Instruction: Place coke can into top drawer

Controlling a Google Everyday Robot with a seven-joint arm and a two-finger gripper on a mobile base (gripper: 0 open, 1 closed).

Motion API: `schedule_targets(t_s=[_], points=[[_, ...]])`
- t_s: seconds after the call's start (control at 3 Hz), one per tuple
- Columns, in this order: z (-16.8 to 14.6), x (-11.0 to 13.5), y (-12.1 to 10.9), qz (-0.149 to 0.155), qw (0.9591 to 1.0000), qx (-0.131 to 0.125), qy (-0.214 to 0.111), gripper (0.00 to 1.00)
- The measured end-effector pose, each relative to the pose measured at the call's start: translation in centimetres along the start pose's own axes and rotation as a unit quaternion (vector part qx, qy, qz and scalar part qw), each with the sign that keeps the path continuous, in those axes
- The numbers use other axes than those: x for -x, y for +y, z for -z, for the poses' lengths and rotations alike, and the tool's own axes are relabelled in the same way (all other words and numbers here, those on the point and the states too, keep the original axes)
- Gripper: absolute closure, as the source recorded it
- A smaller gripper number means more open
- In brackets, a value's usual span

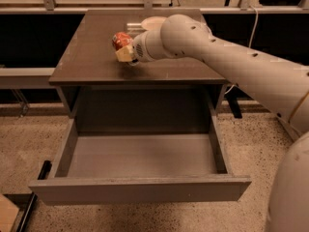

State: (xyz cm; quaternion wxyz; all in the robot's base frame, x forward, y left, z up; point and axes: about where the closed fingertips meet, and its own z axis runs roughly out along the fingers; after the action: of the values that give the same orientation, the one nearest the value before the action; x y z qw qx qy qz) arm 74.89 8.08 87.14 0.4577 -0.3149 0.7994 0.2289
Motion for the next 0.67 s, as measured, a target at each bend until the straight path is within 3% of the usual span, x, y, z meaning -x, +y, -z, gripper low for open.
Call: schedule_targets(t_s=[0.33, 0.67], points=[[5.8, -0.7, 3.1, 0.042, 0.9967, 0.067, 0.019, 1.0], [9.9, -3.7, 6.4, 0.078, 0.9852, 0.144, 0.05, 1.0]])
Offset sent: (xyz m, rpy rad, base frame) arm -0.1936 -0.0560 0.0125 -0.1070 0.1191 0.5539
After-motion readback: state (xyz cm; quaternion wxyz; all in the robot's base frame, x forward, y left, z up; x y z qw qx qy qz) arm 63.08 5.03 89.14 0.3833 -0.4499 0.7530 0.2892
